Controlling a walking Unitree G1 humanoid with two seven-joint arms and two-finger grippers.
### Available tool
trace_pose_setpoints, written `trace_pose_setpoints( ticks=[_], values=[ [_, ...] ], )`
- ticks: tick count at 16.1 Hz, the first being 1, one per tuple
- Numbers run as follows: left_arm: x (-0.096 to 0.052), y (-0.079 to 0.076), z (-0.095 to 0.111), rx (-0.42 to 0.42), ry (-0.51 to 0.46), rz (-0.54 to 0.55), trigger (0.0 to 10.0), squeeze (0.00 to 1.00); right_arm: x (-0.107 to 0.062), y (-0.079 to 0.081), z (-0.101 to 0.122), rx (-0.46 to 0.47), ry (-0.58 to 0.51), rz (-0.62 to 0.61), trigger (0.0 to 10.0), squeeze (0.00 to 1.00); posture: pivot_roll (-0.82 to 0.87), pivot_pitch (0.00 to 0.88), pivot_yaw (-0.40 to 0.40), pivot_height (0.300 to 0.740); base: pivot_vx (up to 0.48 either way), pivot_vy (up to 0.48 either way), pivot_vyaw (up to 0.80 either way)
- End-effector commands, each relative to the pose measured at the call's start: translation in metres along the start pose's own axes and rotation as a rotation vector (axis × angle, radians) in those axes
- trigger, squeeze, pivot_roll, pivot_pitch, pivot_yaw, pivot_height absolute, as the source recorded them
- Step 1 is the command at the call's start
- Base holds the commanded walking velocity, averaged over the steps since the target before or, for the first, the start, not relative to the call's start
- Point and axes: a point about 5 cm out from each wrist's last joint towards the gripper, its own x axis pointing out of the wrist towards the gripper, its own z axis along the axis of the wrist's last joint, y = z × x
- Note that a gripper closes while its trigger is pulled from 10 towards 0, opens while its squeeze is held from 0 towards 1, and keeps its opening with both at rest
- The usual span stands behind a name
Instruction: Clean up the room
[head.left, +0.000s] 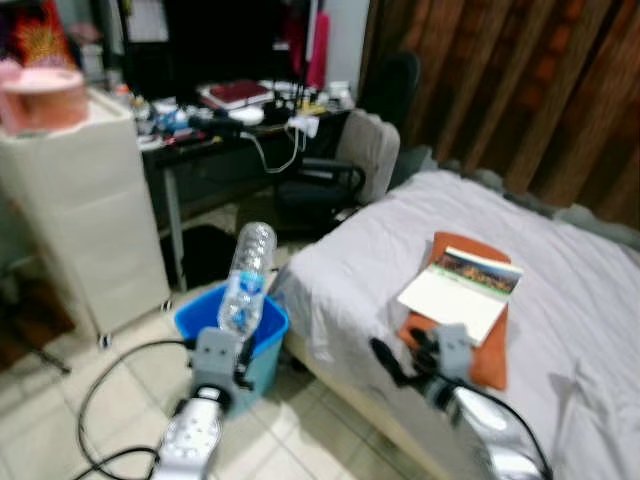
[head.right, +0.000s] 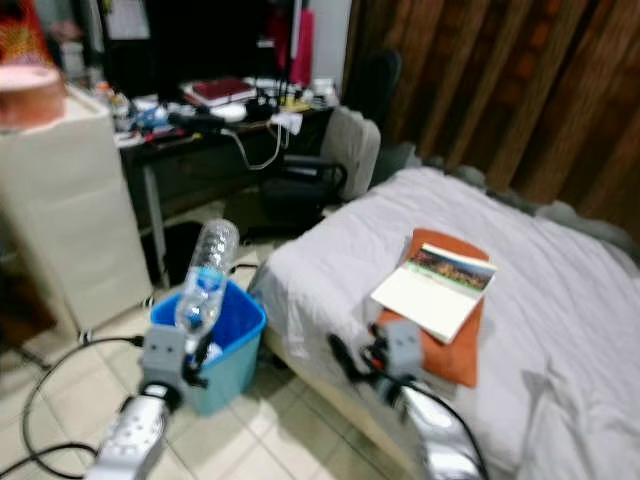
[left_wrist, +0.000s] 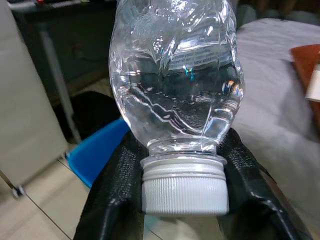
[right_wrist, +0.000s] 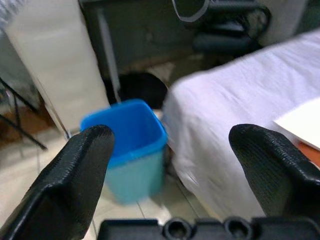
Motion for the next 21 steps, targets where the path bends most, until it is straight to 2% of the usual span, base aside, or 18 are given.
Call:
trace_pose_setpoints(
  ticks=[1, 3, 6, 9, 14, 18, 20, 21],
  values=[
    [0.003, 0.007, 0.008, 0.005, -0.036, 0.02, 10.0, 0.0, 0.0, 0.001, -0.001, -0.011, 0.01, 0.008, 10.0, 0.0, 0.15, 0.0, -0.107, 0.74, 0.428, 0.0, -0.8],
    [0.003, 0.007, 0.008, 0.006, -0.034, 0.018, 10.0, 0.0, 0.0, 0.002, -0.001, -0.008, 0.01, 0.014, 10.0, 0.0, 0.14, 0.0, -0.106, 0.74, 0.431, 0.0, -0.8],
    [0.005, 0.005, 0.006, 0.024, -0.016, -0.006, 10.0, 0.0, 0.0, 0.005, -0.003, -0.022, 0.022, 0.02, 10.0, 0.0, 0.14, 0.0, -0.103, 0.74, 0.435, 0.0, 0.0],
    [0.006, 0.005, 0.006, 0.019, -0.011, -0.01, 10.0, 0.0, -0.001, 0.005, -0.006, -0.023, 0.033, 0.023, 10.0, 0.0, 0.14, 0.0, -0.102, 0.74, 0.446, 0.0, -0.77],
    [0.005, 0.003, 0.001, 0.005, 0.007, -0.006, 10.0, 0.0, -0.002, 0.006, -0.008, -0.031, 0.05, 0.033, 10.0, 0.0, 0.14, 0.0, -0.109, 0.74, 0.445, 0.0, 0.0],
    [-0.002, 0.01, -0.014, -0.117, 0.076, 0.119, 10.0, 0.0, -0.005, 0.007, -0.011, -0.024, 0.075, 0.072, 10.0, 0.0, 0.13, 0.0, -0.12, 0.74, 0.445, 0.0, 0.0],
    [-0.008, 0.008, -0.024, -0.137, 0.125, 0.184, 10.0, 0.0, -0.006, 0.011, -0.014, -0.062, 0.102, 0.12, 10.0, 0.0, 0.14, 0.002, -0.13, 0.74, 0.214, 0.0, 0.34],
    [-0.009, 0.005, -0.028, -0.113, 0.144, 0.188, 10.0, 0.0, -0.005, 0.013, -0.014, -0.059, 0.106, 0.139, 10.0, 0.0, 0.14, 0.003, -0.137, 0.74, 0.0, 0.0, 0.61]
  ],
)
